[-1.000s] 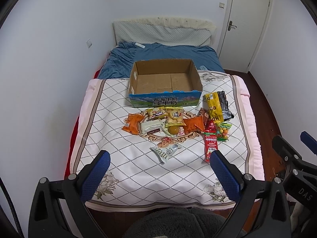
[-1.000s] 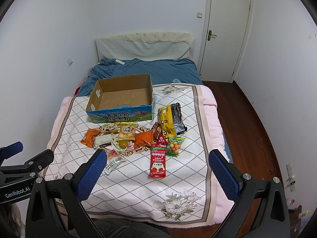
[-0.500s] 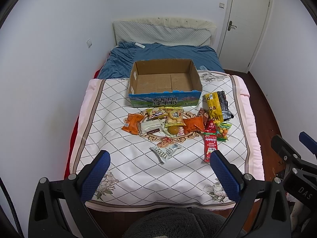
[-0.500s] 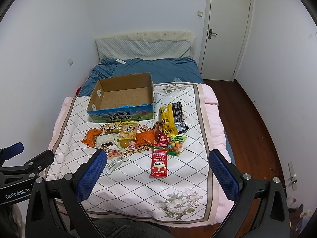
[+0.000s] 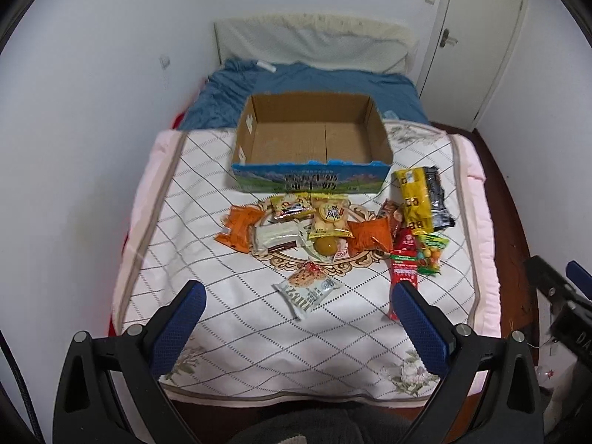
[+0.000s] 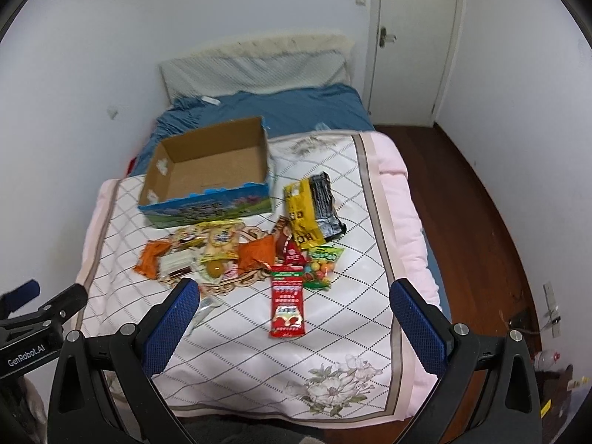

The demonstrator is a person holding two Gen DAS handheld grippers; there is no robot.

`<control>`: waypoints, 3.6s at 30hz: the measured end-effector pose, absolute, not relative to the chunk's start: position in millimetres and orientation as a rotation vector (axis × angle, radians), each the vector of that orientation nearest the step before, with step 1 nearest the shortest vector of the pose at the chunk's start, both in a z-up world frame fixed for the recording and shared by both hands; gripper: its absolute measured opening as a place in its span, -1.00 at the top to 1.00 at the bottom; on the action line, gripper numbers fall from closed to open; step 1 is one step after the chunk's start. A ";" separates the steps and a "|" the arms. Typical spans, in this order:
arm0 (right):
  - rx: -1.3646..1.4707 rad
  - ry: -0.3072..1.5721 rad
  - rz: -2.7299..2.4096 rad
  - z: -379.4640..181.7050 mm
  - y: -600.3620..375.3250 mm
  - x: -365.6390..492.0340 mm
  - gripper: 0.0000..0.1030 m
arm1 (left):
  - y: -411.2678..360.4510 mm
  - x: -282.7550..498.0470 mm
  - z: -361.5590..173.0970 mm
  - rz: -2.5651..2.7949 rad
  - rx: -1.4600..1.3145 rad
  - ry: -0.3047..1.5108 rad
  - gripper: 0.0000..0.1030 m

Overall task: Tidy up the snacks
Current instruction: 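Grasp the yellow egg-biscuit bag with the left tool while the right tool grasps the yellow-black noodle pack, then carry both packets into the cardboard box and open both tools to release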

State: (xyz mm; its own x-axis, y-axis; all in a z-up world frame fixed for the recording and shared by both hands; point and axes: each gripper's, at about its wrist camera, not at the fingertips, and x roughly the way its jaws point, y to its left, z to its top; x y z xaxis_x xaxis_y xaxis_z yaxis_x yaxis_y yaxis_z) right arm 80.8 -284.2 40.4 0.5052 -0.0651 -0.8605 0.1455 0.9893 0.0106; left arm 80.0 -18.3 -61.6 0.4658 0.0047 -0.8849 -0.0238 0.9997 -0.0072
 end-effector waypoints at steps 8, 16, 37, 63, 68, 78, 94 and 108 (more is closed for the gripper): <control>0.111 1.167 -0.148 -50.9 -333.7 195.4 -1.00 | -28.4 190.2 -151.7 0.046 -0.057 1.285 -1.00; 0.053 1.309 -0.145 -165.0 -343.8 318.8 -1.00 | -46.0 278.4 -243.1 0.047 -0.119 1.479 -1.00; -0.176 1.518 -0.201 -284.5 -319.5 382.8 -1.00 | -93.1 340.1 -358.1 0.041 0.053 1.619 -0.95; 0.128 1.465 0.001 -203.5 -359.0 329.9 -0.73 | -82.8 199.5 -242.6 0.052 -0.066 1.453 0.21; 0.203 1.451 0.048 -175.7 -359.5 320.7 -0.73 | -69.3 206.8 -190.3 0.010 -0.114 1.396 0.21; 0.304 1.354 0.099 -111.3 -285.4 330.3 -0.73 | -31.7 273.4 -118.5 -0.134 -0.138 1.281 0.21; 0.226 1.342 0.065 -134.3 -175.4 485.4 -0.73 | 14.2 457.4 -183.4 -0.123 -0.141 1.486 0.20; 0.181 1.490 0.036 -240.2 -180.6 527.0 -0.73 | 9.1 469.8 -285.9 -0.115 -0.255 1.701 0.19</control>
